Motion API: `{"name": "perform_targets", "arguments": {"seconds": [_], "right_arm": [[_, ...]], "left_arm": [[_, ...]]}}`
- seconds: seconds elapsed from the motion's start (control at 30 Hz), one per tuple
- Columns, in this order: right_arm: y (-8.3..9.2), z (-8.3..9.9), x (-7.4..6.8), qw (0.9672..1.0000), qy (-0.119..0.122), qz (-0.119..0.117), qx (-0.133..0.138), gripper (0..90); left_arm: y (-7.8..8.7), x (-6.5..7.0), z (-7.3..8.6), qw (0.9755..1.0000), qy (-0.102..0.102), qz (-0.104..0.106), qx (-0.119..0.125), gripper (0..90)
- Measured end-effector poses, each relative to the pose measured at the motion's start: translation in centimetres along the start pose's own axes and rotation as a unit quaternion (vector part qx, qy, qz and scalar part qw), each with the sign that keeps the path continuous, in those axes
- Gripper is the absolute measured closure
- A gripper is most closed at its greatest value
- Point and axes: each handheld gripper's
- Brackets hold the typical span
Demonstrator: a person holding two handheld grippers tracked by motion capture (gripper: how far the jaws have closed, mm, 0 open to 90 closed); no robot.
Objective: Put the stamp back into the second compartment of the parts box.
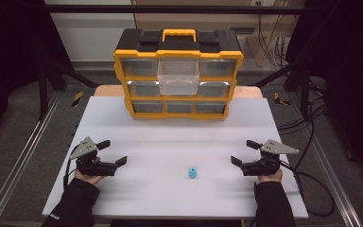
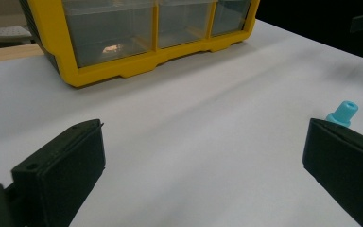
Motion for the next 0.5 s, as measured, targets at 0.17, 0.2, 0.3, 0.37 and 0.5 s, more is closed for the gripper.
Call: {"name": "perform_targets", "arguments": {"seconds": [0.17,0.2,0.3,0.37,0.5], "right_arm": [[0.14,0.0,0.13,1.0,-0.001,0.001,-0.001,2.5],[0.14,0.0,0.13,1.0,-0.001,0.001,-0.001,2.5],[0.09,0.04,0.14,1.0,0.001,0.001,-0.005,2.5],[0.07,0.03,0.17,1.0,0.002,0.001,-0.005,2.5],[0.08,0.03,0.16,1.0,0.001,0.001,-0.007,2.5]], "left_arm": [[0.07,0.05,-0.16,1.0,-0.001,-0.003,0.003,0.0],[0.07,0.05,-0.16,1.0,-0.001,-0.003,0.003,0.0],[0.03,0.15,-0.24,1.0,-0.002,-0.003,0.002,0.0],[0.02,0.2,-0.31,1.0,-0.003,-0.004,0.002,0.0],[0.02,0.29,-0.39,1.0,-0.002,-0.004,0.002,0.0]]}}
Point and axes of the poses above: each handheld gripper's, and its own axes: y roughly backward along the jaws, z roughly out of its underside, x roughly to its right, and after that the axes turned 11 degrees about x, right-handed
